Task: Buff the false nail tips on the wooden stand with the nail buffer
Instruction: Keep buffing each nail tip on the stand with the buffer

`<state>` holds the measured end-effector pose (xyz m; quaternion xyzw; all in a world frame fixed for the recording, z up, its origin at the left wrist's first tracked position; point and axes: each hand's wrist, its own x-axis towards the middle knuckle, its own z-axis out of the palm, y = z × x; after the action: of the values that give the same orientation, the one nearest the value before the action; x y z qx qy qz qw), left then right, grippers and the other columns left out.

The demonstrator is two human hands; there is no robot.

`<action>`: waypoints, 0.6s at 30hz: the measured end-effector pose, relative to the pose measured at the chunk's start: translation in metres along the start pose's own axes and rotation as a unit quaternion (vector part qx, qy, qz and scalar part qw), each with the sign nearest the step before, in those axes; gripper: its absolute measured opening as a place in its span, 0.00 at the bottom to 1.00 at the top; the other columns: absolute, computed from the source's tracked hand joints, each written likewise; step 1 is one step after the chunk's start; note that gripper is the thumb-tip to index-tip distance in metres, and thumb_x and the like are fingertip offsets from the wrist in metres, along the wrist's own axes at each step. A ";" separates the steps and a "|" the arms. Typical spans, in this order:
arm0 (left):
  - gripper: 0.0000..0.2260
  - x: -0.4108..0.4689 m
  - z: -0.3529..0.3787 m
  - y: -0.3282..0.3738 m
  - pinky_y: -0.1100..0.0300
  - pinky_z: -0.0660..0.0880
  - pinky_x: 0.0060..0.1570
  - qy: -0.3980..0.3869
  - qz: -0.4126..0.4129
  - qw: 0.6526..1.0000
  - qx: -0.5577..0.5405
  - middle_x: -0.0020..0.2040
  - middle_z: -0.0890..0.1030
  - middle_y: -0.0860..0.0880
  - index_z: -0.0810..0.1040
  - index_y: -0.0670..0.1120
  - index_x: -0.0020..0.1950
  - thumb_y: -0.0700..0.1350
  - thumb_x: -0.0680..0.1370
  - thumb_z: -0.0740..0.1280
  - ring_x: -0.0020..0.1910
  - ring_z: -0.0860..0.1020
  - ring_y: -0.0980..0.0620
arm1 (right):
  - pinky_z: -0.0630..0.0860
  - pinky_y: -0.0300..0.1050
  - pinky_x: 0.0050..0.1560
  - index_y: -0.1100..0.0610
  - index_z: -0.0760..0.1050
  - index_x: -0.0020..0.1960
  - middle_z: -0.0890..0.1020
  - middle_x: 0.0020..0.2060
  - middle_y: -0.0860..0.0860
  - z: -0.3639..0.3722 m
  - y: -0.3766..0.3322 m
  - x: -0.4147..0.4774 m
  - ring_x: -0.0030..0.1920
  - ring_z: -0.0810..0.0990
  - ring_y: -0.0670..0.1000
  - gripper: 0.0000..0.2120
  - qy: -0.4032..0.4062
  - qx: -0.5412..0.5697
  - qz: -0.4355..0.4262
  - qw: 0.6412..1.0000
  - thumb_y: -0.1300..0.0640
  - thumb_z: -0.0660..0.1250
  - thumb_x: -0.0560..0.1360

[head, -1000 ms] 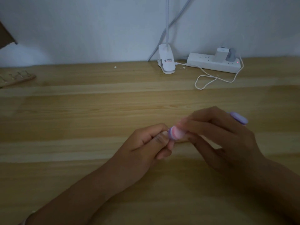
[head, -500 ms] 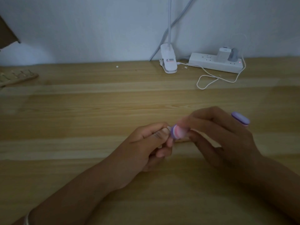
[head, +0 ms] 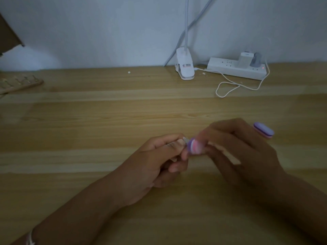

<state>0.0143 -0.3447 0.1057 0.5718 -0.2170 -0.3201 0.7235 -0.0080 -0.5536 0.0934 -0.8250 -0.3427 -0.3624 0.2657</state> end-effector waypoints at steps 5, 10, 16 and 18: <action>0.12 0.002 -0.002 -0.003 0.70 0.63 0.23 0.067 0.097 0.983 0.141 0.33 0.78 0.50 0.80 0.45 0.41 0.46 0.80 0.62 0.22 0.66 0.61 | 0.68 0.30 0.58 0.57 0.79 0.58 0.80 0.49 0.51 -0.010 0.011 0.005 0.53 0.78 0.41 0.12 0.019 -0.009 0.102 0.995 0.66 0.70 0.76; 0.04 0.004 -0.001 -0.009 0.77 0.66 0.32 0.144 0.186 0.920 0.315 0.35 0.82 0.54 0.86 0.42 0.47 0.39 0.76 0.70 0.29 0.74 0.67 | 0.62 0.23 0.58 0.62 0.82 0.56 0.82 0.48 0.54 -0.008 0.002 0.009 0.50 0.77 0.44 0.09 -0.039 -0.039 0.037 0.998 0.66 0.67 0.77; 0.04 0.004 -0.005 -0.012 0.61 0.71 0.33 0.171 0.223 0.879 0.385 0.37 0.82 0.50 0.85 0.53 0.47 0.49 0.75 0.71 0.33 0.78 0.54 | 0.73 0.34 0.53 0.62 0.82 0.58 0.82 0.50 0.53 -0.003 -0.002 0.008 0.49 0.81 0.48 0.10 -0.075 0.012 0.042 0.996 0.64 0.67 0.78; 0.05 0.004 -0.003 -0.012 0.62 0.70 0.32 0.187 0.218 0.866 0.410 0.36 0.82 0.49 0.86 0.49 0.45 0.47 0.75 0.71 0.32 0.76 0.53 | 0.67 0.26 0.55 0.61 0.83 0.56 0.82 0.48 0.53 -0.008 -0.001 0.009 0.48 0.79 0.44 0.10 -0.083 -0.025 0.041 0.995 0.66 0.70 0.76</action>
<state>0.0172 -0.3471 0.0933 0.8045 -0.3082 0.0765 0.5020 -0.0071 -0.5551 0.1056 -0.8719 -0.3205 -0.2899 0.2305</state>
